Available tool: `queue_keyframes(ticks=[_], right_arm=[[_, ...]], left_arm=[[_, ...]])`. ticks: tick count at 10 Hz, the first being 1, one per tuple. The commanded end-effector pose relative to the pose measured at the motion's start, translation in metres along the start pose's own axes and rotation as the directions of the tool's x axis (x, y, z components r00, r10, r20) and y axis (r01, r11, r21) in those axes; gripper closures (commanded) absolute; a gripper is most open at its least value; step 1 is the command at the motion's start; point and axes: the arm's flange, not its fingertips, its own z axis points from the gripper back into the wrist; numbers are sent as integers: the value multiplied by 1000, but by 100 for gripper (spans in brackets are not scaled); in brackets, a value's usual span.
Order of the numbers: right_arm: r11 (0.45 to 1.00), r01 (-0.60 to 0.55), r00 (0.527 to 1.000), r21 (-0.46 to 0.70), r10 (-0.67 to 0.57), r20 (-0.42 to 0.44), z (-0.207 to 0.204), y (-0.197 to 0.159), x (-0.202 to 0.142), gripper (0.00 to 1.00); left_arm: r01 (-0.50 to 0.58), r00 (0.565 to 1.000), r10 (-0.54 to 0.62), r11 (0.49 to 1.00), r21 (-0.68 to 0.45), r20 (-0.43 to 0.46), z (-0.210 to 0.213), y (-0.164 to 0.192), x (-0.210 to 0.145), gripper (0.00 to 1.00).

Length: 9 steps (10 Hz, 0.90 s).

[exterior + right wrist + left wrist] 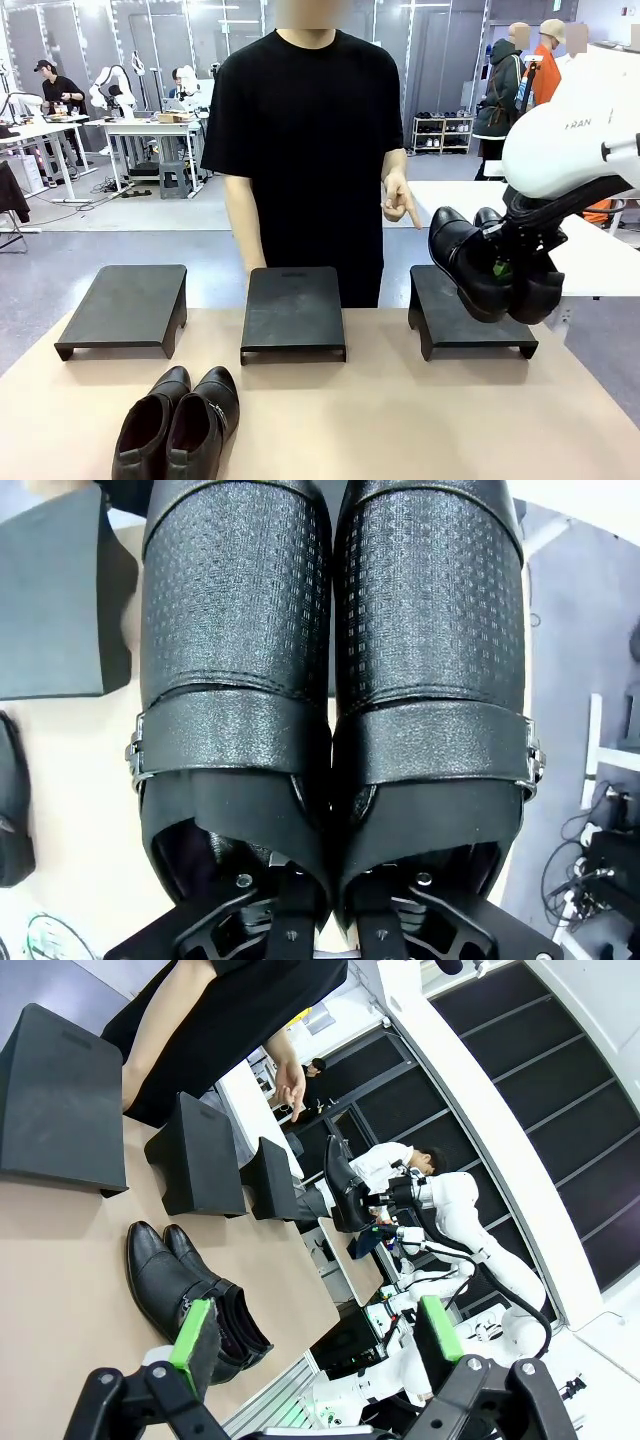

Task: Place the shoes on the stand as instructed by the person.
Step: Pick up one pair of Shoes and place it on the Shoes Stand indicated by the person.

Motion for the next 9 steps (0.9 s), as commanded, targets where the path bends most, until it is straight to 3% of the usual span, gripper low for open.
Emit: queue_keyframes(ticks=[1,3,4,9], right_arm=[[1000,-3,1000,-3,3,13,3,2,2,100],[1000,-3,1000,-3,3,13,3,2,2,100],[1000,-2,1000,-1,2,-9,-4,1,-2,92],[999,23,1000,-47,-22,9,-43,-8,52,92]], left_arm=[[11,1000,-11,1000,-12,-4,1,0,-1,0],[11,1000,-11,1000,-12,-4,1,0,-1,0],[11,1000,-11,1000,-12,-4,1,0,-1,0],[11,1000,-11,1000,-12,-4,1,0,-1,0]])
